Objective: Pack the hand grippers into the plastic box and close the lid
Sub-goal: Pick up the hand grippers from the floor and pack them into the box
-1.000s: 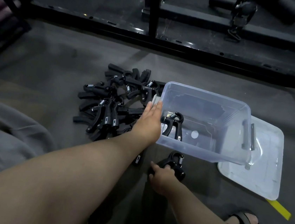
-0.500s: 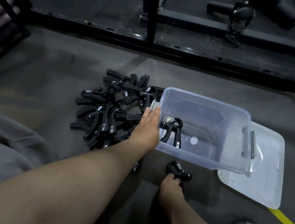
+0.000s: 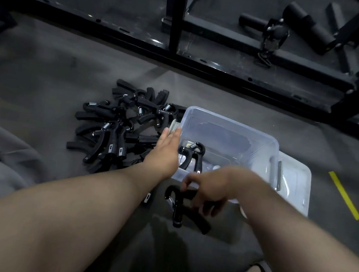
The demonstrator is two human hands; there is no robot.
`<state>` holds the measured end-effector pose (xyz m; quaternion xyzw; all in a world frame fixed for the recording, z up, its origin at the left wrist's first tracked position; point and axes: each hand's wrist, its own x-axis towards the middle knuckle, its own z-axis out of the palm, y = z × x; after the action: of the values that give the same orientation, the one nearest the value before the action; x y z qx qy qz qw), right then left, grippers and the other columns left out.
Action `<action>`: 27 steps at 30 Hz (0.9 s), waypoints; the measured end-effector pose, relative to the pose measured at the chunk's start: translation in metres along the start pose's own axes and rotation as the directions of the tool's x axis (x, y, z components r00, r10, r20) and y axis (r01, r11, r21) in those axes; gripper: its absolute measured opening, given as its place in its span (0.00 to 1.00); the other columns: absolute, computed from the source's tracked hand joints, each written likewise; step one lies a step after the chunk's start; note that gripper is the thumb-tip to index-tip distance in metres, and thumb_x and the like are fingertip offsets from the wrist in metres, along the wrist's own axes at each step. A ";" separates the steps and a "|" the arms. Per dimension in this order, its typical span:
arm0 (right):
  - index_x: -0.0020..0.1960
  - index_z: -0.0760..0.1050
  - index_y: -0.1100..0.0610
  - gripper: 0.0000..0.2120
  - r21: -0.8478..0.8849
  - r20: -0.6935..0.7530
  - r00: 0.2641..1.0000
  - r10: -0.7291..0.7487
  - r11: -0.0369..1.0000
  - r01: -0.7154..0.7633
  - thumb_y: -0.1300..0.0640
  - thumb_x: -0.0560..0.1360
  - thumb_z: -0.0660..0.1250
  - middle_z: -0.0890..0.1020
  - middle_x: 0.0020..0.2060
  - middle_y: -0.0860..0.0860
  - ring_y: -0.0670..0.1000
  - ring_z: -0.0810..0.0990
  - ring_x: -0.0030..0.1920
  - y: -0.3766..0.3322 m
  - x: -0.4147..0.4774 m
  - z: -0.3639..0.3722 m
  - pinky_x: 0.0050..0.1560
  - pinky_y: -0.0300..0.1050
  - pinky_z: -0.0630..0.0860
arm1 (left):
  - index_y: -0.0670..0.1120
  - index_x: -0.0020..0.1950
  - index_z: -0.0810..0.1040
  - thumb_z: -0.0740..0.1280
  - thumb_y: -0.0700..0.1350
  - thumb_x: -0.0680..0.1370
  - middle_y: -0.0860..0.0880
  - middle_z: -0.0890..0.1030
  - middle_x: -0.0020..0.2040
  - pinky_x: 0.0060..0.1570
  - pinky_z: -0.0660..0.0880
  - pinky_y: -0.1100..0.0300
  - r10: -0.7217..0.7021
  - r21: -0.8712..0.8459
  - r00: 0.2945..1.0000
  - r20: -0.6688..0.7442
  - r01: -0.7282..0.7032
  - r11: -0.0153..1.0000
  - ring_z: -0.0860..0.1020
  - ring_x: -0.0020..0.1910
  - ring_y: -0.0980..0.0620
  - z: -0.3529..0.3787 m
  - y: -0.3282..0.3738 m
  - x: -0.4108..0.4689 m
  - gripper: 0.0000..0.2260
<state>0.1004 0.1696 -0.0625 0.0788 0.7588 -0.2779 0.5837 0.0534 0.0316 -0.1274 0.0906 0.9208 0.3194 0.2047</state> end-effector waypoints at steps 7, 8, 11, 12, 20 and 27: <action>0.66 0.70 0.66 0.22 0.641 -0.086 0.900 -0.427 0.668 0.378 0.66 0.72 0.65 0.78 0.45 0.56 0.52 0.77 0.43 0.038 -0.073 -0.073 0.52 0.51 0.78 | 0.58 0.79 0.43 0.53 0.33 0.79 0.60 0.41 0.79 0.76 0.47 0.49 0.003 -0.064 0.997 0.078 0.002 0.998 0.39 0.77 0.58 -0.002 -0.011 0.006 0.35; 0.67 0.70 0.65 0.22 0.704 -0.146 0.895 -0.422 0.591 0.393 0.67 0.73 0.64 0.78 0.46 0.55 0.52 0.78 0.46 0.048 -0.068 -0.073 0.56 0.56 0.77 | 0.58 0.79 0.43 0.51 0.32 0.78 0.59 0.41 0.79 0.75 0.47 0.48 0.003 -0.059 0.997 0.081 0.002 0.998 0.40 0.78 0.57 -0.004 -0.010 0.005 0.35; 0.67 0.73 0.60 0.19 0.791 -0.293 0.909 -0.296 0.459 0.404 0.66 0.76 0.64 0.80 0.52 0.56 0.53 0.79 0.52 0.064 -0.040 -0.070 0.61 0.65 0.74 | 0.58 0.78 0.47 0.51 0.35 0.79 0.57 0.45 0.80 0.74 0.51 0.46 0.000 -0.031 1.000 0.007 0.000 1.000 0.45 0.78 0.55 -0.002 -0.009 0.006 0.32; 0.66 0.75 0.59 0.18 0.806 -0.331 0.915 -0.230 0.435 0.401 0.66 0.77 0.64 0.81 0.51 0.56 0.52 0.80 0.51 0.068 -0.028 -0.068 0.60 0.63 0.75 | 0.56 0.78 0.50 0.52 0.37 0.80 0.56 0.48 0.80 0.73 0.53 0.46 -0.013 -0.038 1.000 -0.024 0.012 0.999 0.46 0.78 0.54 -0.001 -0.008 0.009 0.30; 0.48 0.75 0.58 0.04 0.841 -0.453 0.854 0.257 0.442 0.313 0.60 0.80 0.62 0.80 0.38 0.53 0.52 0.79 0.43 0.086 0.043 -0.059 0.46 0.46 0.75 | 0.48 0.79 0.54 0.55 0.40 0.78 0.53 0.47 0.80 0.77 0.40 0.53 0.135 0.186 0.970 -0.204 -0.097 0.978 0.44 0.79 0.53 0.021 0.002 0.033 0.29; 0.44 0.76 0.58 0.06 0.872 -0.436 0.787 0.436 0.421 0.250 0.62 0.78 0.63 0.80 0.36 0.53 0.50 0.79 0.34 0.110 0.090 -0.059 0.36 0.43 0.72 | 0.48 0.80 0.50 0.55 0.42 0.78 0.55 0.44 0.80 0.77 0.41 0.52 0.153 0.254 0.961 -0.231 -0.093 0.963 0.41 0.78 0.54 0.030 -0.006 0.035 0.30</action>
<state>0.0724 0.2733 -0.1730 0.5079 0.6255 -0.5623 0.1860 0.0350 0.0544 -0.1637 0.1314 0.9636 0.2264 0.0549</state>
